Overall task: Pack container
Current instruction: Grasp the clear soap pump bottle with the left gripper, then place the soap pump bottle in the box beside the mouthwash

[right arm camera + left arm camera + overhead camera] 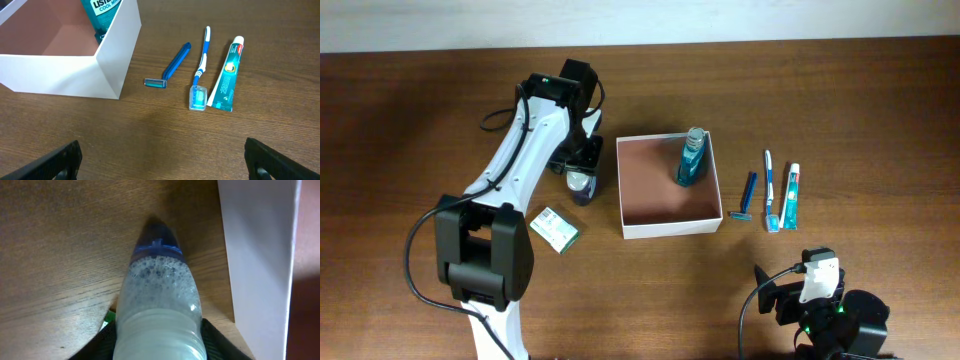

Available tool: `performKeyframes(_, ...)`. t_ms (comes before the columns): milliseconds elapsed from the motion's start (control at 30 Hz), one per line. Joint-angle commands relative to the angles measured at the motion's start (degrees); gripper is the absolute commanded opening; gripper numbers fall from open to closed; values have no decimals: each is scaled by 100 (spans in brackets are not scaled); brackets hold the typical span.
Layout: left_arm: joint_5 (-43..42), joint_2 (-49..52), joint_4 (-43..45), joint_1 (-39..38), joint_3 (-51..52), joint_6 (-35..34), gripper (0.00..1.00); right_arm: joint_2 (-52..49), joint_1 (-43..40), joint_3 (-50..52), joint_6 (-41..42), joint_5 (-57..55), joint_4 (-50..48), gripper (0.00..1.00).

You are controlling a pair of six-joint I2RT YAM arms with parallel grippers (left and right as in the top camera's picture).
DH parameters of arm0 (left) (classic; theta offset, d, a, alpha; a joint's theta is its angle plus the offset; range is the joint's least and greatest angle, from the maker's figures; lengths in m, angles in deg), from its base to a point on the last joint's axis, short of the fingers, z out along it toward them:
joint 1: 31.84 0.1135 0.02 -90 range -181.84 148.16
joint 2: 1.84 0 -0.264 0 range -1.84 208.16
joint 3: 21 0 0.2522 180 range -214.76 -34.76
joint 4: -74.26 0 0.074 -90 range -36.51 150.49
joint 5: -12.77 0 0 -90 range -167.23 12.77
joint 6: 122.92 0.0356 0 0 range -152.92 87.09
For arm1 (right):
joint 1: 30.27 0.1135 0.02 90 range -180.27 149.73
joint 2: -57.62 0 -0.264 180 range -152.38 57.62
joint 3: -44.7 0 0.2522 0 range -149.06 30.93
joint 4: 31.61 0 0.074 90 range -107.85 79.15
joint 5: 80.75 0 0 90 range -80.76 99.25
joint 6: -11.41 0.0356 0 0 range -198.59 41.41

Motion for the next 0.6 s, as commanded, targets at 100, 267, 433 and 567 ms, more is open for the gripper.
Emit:
performKeyframes(100,-81,-114,-227,39,-96,-26,29,37,-39,2,-4,50,-13,99)
performKeyframes(267,-81,-382,-577,37,-636,-24,12,37,-39,2,-4,50,-13,99)
performKeyframes(433,-107,-782,-1143,-7,-1543,-26,11,37,-39,2,-4,50,-13,99)
performKeyframes(567,-407,-1139,-1377,-267,-2063,-177,8,37,-39,2,-4,50,-13,99)
